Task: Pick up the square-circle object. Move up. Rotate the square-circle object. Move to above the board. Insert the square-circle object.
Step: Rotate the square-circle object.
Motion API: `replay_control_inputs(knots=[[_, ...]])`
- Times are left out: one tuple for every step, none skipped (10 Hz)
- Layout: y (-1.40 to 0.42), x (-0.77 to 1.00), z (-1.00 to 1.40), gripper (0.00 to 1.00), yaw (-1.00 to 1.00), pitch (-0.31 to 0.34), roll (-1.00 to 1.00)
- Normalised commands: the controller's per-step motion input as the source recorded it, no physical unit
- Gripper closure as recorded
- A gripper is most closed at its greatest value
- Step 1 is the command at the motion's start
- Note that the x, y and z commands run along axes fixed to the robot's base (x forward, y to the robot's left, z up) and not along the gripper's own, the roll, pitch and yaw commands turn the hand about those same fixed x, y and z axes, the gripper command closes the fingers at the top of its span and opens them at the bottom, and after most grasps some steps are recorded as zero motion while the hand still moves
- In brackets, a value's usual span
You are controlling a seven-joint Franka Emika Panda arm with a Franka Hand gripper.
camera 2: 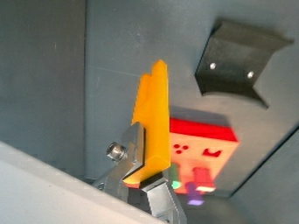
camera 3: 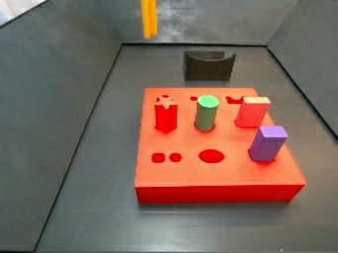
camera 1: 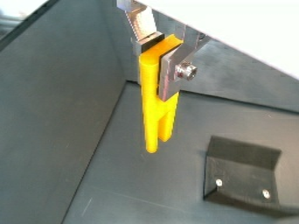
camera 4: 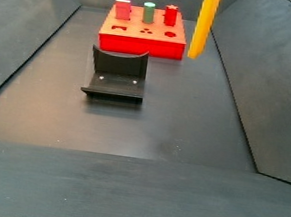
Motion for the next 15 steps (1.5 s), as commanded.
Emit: replay_control_inputs(knots=[[0.0, 0.0, 0.0, 1.0, 0.26, 0.05, 0.1], [-0.09, 0.05, 0.0, 1.0, 1.0, 0.032, 0.06], [-0.08, 0.05, 0.0, 1.0, 1.0, 0.032, 0.05], [-0.05, 0.04, 0.0, 1.0, 0.96, 0.042, 0.06], [-0.03, 0.04, 0.0, 1.0, 0.71, 0.042, 0.06], [-0.02, 0.04, 0.0, 1.0, 0.55, 0.043, 0.06], [-0.01, 0.03, 0.0, 1.0, 0.31, 0.043, 0.06], [0.0, 0.0, 0.0, 1.0, 0.73, 0.043, 0.05], [0.0, 0.0, 0.0, 1.0, 0.61, 0.043, 0.05], [0.0, 0.0, 0.0, 1.0, 0.49, 0.043, 0.05], [0.0, 0.0, 0.0, 1.0, 0.28, 0.042, 0.05], [0.0, 0.0, -1.0, 1.0, 0.13, 0.041, -0.14], [0.0, 0.01, -1.0, 1.0, 0.07, 0.024, -0.14], [0.0, 0.02, -1.0, 1.0, 0.05, -0.007, -0.14], [0.0, 0.02, -1.0, 1.0, 0.03, -0.025, -0.13]])
